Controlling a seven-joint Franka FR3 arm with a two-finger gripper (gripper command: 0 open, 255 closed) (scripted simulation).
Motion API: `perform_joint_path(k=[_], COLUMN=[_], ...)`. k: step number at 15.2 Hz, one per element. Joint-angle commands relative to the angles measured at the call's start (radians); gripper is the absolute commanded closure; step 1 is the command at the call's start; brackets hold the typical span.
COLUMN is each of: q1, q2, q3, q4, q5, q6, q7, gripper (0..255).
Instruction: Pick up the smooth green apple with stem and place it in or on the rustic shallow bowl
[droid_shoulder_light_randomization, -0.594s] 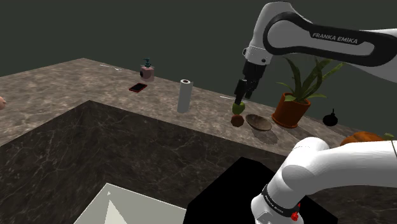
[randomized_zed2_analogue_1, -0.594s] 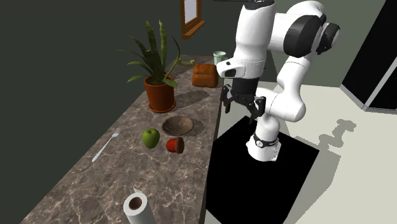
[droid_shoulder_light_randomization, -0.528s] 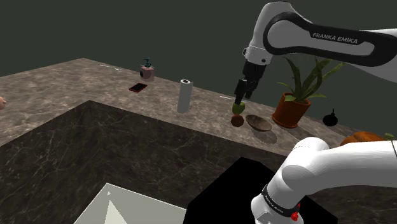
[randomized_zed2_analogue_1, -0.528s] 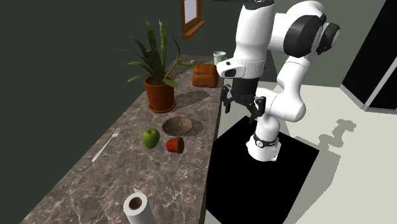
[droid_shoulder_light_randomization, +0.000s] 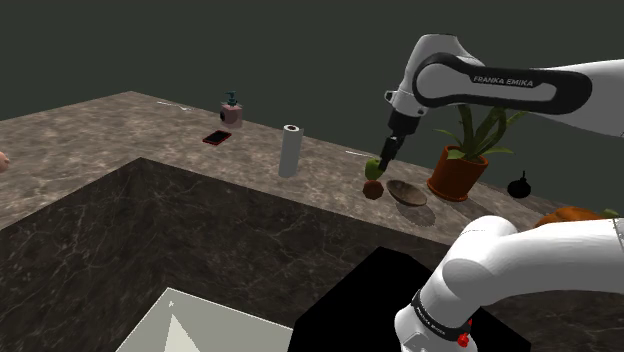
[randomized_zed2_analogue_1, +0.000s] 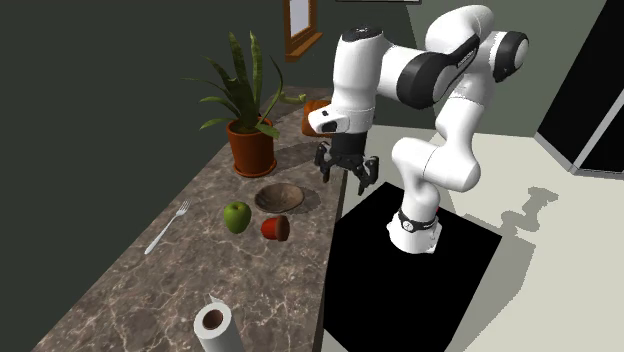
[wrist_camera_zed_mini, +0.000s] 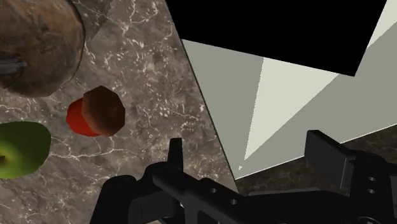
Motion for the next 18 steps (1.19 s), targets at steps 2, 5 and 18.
perform_joint_path(k=[2, 5, 18], q1=[-0.003, 0.003, 0.181], q2=[0.041, 0.104, 0.565], q3=[-0.085, -0.17, -0.572], q4=[-0.009, -0.002, 0.209], q5=[-0.055, -0.095, 0.025], q6=[0.074, 0.156, 0.489], q7=[-0.131, -0.253, -0.874], gripper=[0, 0, 0])
